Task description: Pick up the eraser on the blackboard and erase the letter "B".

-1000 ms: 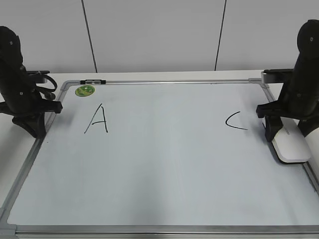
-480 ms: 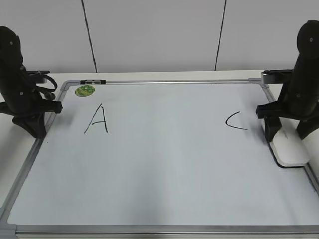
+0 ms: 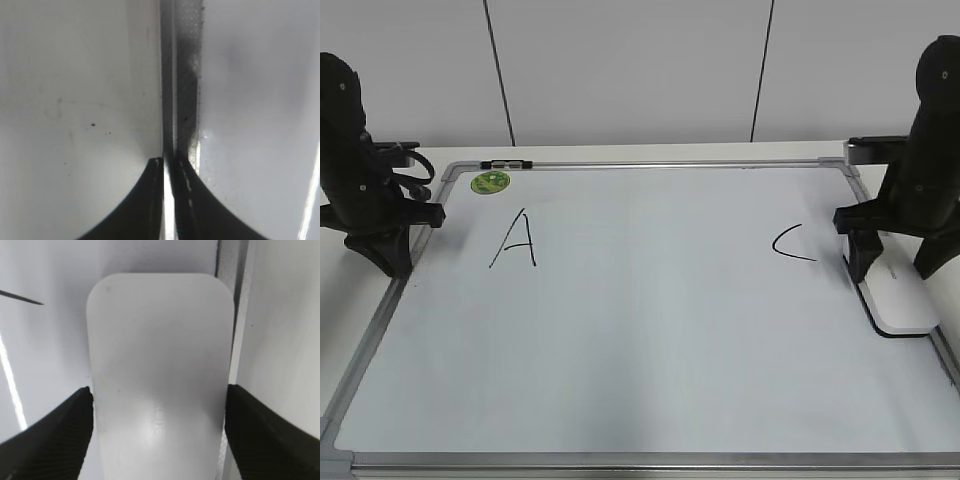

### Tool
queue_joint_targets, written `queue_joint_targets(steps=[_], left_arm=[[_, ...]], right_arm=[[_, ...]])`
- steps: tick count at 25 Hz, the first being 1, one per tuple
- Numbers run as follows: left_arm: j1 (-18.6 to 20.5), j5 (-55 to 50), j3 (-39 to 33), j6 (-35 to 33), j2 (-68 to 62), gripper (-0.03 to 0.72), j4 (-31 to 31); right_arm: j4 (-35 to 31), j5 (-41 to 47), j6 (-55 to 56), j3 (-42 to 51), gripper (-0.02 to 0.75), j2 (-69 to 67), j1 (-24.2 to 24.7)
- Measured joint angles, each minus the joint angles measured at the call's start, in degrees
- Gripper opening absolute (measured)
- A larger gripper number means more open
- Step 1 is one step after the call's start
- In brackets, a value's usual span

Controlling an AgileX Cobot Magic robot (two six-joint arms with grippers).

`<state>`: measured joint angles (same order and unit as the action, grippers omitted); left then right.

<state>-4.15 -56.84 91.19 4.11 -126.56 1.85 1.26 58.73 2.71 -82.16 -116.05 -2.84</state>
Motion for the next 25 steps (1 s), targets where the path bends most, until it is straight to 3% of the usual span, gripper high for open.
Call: queue_joint_targets(steps=[8, 17, 25], left_arm=[[0.0, -1.9, 1.6, 0.0, -0.4, 0.058, -0.3], [0.1, -4.5, 4.3, -0.1, 0.9, 0.366, -3.5], [0.1, -7.7, 4.3, -0.1, 4.0, 0.41, -3.6]], right_arm=[[-0.1, 4.0, 0.0, -3.9, 0.607, 0.0, 0.0], [0.9, 6.8, 0.0, -4.3, 0.606, 0.0, 0.0], [1.4, 8.7, 0.0, -7.2, 0.592, 0.0, 0.0]])
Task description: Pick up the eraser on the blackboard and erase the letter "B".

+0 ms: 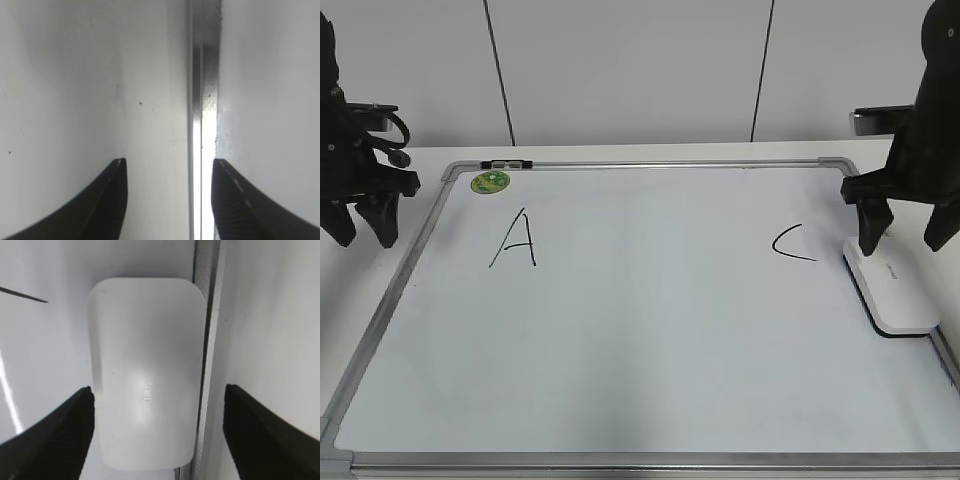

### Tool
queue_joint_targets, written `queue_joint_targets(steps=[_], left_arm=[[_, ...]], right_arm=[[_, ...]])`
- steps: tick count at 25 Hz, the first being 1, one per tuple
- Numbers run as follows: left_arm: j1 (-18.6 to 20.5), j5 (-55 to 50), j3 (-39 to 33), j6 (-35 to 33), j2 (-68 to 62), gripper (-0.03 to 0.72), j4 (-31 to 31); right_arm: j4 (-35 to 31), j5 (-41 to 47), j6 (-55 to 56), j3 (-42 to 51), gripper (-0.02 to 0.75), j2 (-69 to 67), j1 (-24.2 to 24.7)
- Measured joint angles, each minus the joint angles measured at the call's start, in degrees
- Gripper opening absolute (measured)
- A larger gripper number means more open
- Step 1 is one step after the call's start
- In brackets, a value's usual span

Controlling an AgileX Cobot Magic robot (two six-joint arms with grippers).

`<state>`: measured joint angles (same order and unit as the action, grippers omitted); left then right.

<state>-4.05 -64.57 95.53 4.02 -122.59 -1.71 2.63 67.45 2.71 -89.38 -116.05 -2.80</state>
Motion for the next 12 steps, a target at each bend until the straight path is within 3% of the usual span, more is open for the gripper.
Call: queue_joint_targets(steps=[12], left_arm=[[0.0, -4.5, 0.0, 0.0, 6.1, 0.356, 1.3]], right_arm=[[-2.6, 1.8, 3.1, -2.3, 0.586, 1.3, 0.0]])
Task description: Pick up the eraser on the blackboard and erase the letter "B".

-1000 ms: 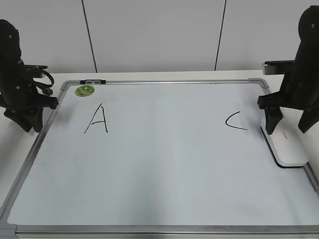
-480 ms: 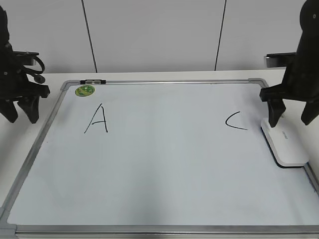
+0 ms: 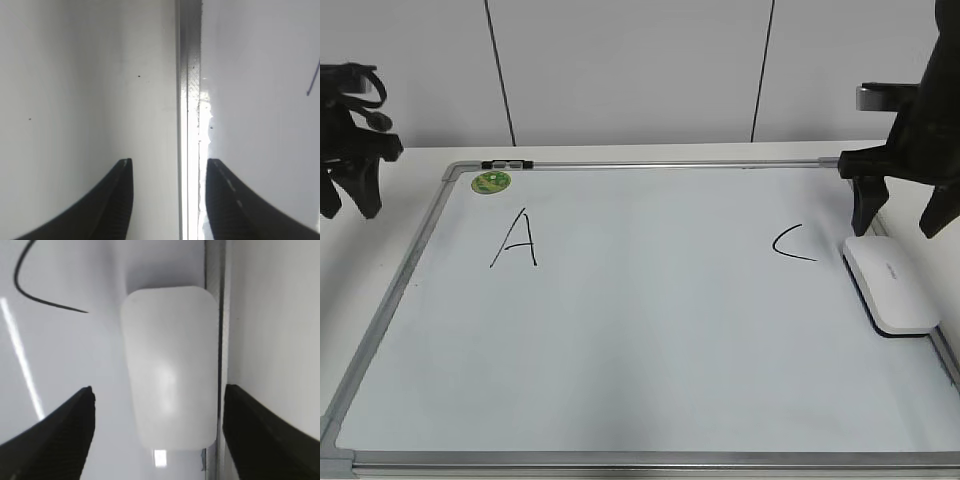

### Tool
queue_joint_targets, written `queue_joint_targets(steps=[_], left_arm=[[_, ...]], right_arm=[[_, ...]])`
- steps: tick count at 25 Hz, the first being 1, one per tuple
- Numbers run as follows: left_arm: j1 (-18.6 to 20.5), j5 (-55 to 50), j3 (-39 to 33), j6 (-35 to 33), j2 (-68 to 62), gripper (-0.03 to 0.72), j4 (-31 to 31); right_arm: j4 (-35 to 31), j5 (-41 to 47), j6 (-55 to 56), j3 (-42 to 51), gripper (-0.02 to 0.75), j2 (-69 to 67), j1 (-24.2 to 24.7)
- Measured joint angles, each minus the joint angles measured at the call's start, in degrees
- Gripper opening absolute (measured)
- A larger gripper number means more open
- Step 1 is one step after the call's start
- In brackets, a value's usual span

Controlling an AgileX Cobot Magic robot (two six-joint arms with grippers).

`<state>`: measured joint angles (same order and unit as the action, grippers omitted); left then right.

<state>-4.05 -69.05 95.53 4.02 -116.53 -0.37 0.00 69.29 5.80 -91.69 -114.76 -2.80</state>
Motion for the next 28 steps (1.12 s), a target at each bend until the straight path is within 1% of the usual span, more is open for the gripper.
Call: queue_joint_targets(steps=[1, 3, 5, 8, 9, 11, 12, 13, 15, 22, 28], left_arm=[[0.0, -0.1, 0.0, 0.0, 1.4, 0.356, 0.4], [0.0, -0.2, -0.4, 0.0, 4.2, 0.355, 0.4], [0.0, -0.1, -2.4, 0.0, 7.4, 0.355, 0.4], [-0.1, 2.3, -8.6, 0.0, 14.1, 0.355, 0.4], [-0.1, 3.4, -11.8, 0.0, 16.7, 0.355, 0.4], [-0.3, 4.9, -16.8, 0.0, 21.5, 0.354, 0.4], [-0.5, 5.6, -19.4, 0.0, 24.1, 0.354, 0.0], [-0.5, 6.0, -21.4, 0.0, 26.7, 0.353, 0.0], [-0.5, 6.6, -25.8, 0.0, 31.4, 0.349, -0.9], [-0.5, 7.8, -37.9, 0.0, 49.3, 0.339, -4.0], [-0.5, 7.9, -48.2, 0.0, 64.7, 0.314, -4.0]], right_arm=[[-1.2, 0.0, 0.0, 0.8, 0.586, 1.6, -0.1], [-1.3, 0.1, 0.0, 2.6, 0.586, 4.9, -0.6], [-1.3, 0.1, 0.0, 5.7, 0.586, 8.9, -1.0], [-1.3, -1.6, 0.0, 12.7, 0.586, 16.1, -1.6], [-1.3, -3.3, 0.0, 15.6, 0.585, 19.1, -1.9], [-1.3, -4.4, 0.0, 16.8, 0.585, 20.6, -2.1], [-1.3, -6.9, 0.1, 20.7, 0.585, 24.2, -2.7], [-1.3, -7.8, 0.1, 22.4, 0.585, 26.0, -3.1], [-1.3, -8.4, 0.1, 23.7, 0.585, 28.4, -4.0], [-0.9, -9.3, 0.1, 28.2, 0.582, 35.6, -8.2], [-0.8, -9.8, 0.1, 37.7, 0.573, 45.7, -9.0]])
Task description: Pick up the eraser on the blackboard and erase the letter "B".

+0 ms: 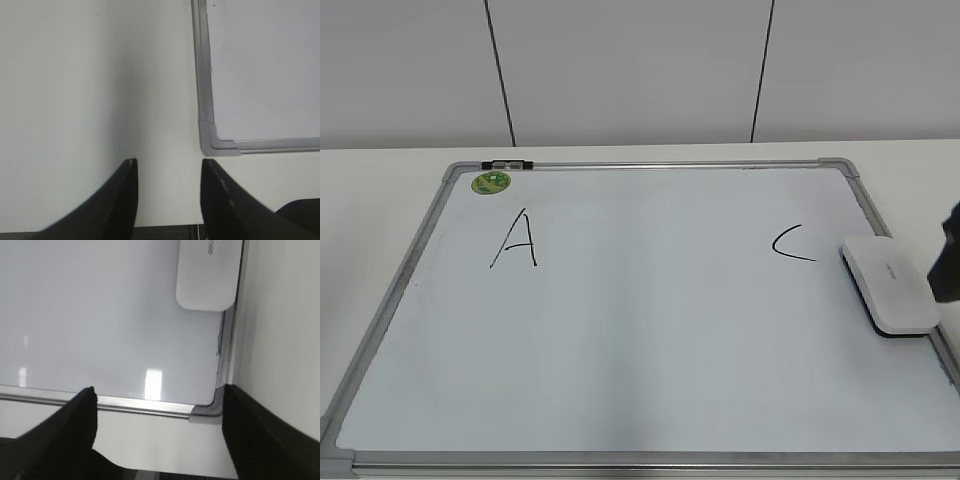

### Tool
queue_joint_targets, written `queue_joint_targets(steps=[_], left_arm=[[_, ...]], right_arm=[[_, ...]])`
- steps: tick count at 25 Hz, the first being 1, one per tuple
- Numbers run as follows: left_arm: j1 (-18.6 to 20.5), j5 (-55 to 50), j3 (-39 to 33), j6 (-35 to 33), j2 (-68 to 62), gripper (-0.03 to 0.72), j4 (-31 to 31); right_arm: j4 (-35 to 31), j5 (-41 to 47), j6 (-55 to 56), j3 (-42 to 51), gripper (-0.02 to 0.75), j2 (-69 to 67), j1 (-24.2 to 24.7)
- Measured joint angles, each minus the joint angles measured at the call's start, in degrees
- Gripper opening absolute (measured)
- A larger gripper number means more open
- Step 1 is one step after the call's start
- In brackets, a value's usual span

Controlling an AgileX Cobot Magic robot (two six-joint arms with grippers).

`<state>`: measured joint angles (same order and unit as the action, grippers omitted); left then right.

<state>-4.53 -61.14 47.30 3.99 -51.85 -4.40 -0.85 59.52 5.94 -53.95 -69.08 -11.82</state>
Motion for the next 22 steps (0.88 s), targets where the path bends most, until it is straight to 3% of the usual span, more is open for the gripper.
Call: queue_joint_targets(steps=[11, 22], left_arm=[[0.0, -2.5, -15.0, 0.6, 26.3, 0.307, -0.1], [0.0, -2.9, -16.9, 0.9, 35.6, 0.292, 2.2]], right_arm=[[-0.1, 0.4, 0.0, 14.6, 0.573, 19.9, 0.0], [4.4, 8.3, 0.1, 23.7, 0.573, 41.6, 0.0]])
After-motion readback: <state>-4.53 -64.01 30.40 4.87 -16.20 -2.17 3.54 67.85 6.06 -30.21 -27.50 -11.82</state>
